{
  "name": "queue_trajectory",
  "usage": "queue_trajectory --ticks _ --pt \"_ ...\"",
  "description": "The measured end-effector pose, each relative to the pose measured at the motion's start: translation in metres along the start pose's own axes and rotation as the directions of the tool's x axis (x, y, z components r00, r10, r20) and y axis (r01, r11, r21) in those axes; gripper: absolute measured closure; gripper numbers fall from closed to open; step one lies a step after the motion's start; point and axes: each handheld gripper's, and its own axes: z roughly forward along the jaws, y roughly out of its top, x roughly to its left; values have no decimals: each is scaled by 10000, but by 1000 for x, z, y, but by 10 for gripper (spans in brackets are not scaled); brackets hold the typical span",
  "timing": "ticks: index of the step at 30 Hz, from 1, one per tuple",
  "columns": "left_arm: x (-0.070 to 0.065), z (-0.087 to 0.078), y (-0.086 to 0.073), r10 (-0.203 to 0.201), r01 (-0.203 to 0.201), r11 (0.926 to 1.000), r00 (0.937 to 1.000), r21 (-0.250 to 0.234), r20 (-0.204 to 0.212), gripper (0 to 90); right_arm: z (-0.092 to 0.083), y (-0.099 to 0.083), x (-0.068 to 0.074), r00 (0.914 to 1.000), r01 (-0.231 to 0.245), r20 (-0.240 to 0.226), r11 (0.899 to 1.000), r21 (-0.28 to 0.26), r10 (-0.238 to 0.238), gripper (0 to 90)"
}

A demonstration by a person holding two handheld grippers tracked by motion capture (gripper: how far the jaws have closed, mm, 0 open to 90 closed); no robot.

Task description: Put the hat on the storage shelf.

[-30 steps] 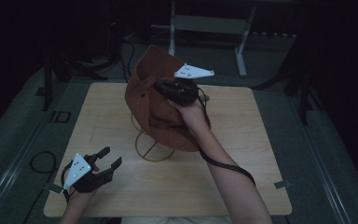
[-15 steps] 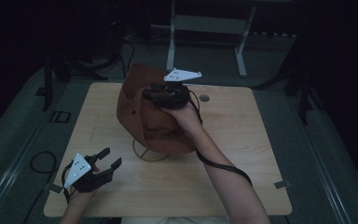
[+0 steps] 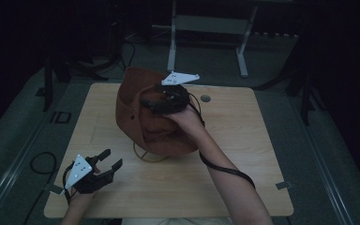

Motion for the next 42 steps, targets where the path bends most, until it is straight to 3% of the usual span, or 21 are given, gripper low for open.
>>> queue_trajectory --ticks 1,7,16,25,30,38,42 --pt "0 0 0 1 -1 10000 10000 6 -16 397 -5 1 0 9998 -32 -220 9999 -113 29 127" --pt "1 1 -2 -54 55 9999 9999 112 -117 379 -22 -3 -4 9969 -403 -688 9987 -315 381 118" --pt "-1 3 -2 -91 91 9999 10000 102 5 374 -40 -15 -14 9992 -389 -109 9992 -20 388 122" --pt "-2 4 -2 -73 71 9999 9999 141 109 372 -59 -29 -23 9997 -229 117 9997 84 228 123" --pt "-2 5 -3 -173 168 9995 9997 272 179 283 -70 -37 -29 9986 -431 308 9991 62 429 123" --pt "-1 6 -5 -92 96 9996 9999 272 -124 166 -90 -53 -40 9961 -554 683 9985 10 552 124" --pt "1 9 -7 -217 220 9983 9997 534 -75 84 -102 -62 -46 9936 -667 909 9978 -24 666 134"
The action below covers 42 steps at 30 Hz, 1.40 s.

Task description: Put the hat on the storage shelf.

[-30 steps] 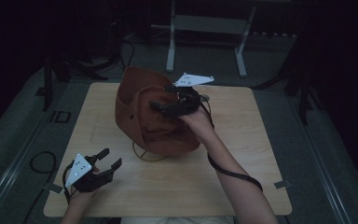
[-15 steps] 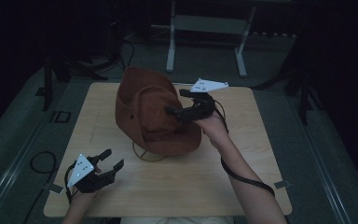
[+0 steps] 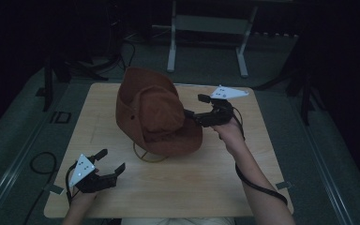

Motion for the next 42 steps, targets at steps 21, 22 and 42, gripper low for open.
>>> queue_trajectory --ticks 21,22,42 --pt "7 5 -9 -61 69 9995 9996 301 -267 34 -42 -70 -40 9934 -536 1042 9973 498 482 136" --pt "7 5 -9 -95 103 9995 9996 285 -249 34 -44 -74 -41 9931 -575 1050 9970 511 519 136" --pt "9 6 -10 -161 187 9986 9985 501 -526 50 -65 -154 -46 9876 -1095 1229 9896 928 978 136"
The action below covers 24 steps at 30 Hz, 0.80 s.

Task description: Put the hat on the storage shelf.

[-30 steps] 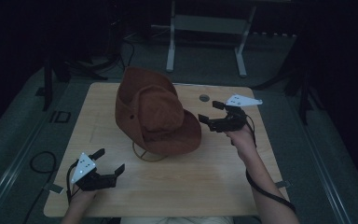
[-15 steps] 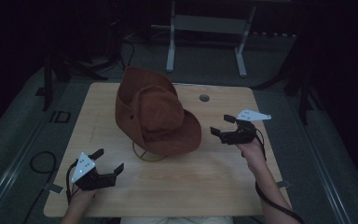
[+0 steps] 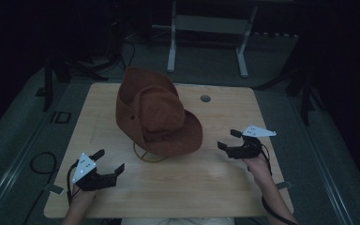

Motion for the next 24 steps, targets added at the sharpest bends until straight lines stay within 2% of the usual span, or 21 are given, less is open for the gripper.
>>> queue_trajectory --ticks 6,8,13,24 --pt "1 0 -1 -99 99 10000 9999 -10 89 50 -2 -20 -4 9999 -126 108 9994 324 123 133" --pt "1 1 -1 -89 89 10000 9999 9 86 50 -3 -25 -4 9997 -34 260 9989 478 21 133" --pt "1 1 -1 -106 106 9999 9999 11 126 50 -6 -37 -6 9996 40 268 9981 610 -57 133" --pt "0 2 -3 -67 66 9999 9999 85 159 50 -6 -42 -5 9975 281 638 9980 564 -317 134"
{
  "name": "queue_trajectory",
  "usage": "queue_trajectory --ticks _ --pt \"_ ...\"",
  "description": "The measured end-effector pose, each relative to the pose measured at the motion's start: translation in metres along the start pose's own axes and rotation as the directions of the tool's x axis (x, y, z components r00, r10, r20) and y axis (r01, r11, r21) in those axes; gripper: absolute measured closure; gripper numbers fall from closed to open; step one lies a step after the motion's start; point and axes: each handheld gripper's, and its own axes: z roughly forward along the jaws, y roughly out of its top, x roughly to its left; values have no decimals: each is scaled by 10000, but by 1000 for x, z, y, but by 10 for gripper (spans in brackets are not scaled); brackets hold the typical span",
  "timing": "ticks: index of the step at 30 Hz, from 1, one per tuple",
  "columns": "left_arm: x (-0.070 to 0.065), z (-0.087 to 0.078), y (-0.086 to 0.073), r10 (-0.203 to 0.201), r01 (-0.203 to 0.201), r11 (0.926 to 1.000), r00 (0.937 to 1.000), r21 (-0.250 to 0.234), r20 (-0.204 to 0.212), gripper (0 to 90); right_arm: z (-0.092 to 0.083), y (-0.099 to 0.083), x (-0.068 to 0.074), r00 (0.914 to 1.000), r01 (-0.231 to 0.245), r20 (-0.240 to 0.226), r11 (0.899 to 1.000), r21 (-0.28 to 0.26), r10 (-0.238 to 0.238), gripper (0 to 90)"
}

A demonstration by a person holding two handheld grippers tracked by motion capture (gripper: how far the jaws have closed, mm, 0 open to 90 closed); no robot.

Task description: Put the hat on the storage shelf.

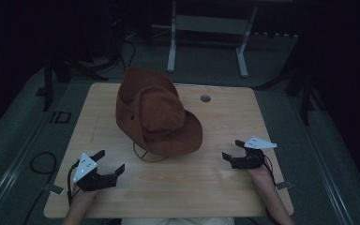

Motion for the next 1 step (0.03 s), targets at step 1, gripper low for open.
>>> queue_trajectory --ticks 1 --pt "0 0 0 7 -7 10000 10000 8 12 51 0 0 0 10000 0 12 10000 -13 0 135"
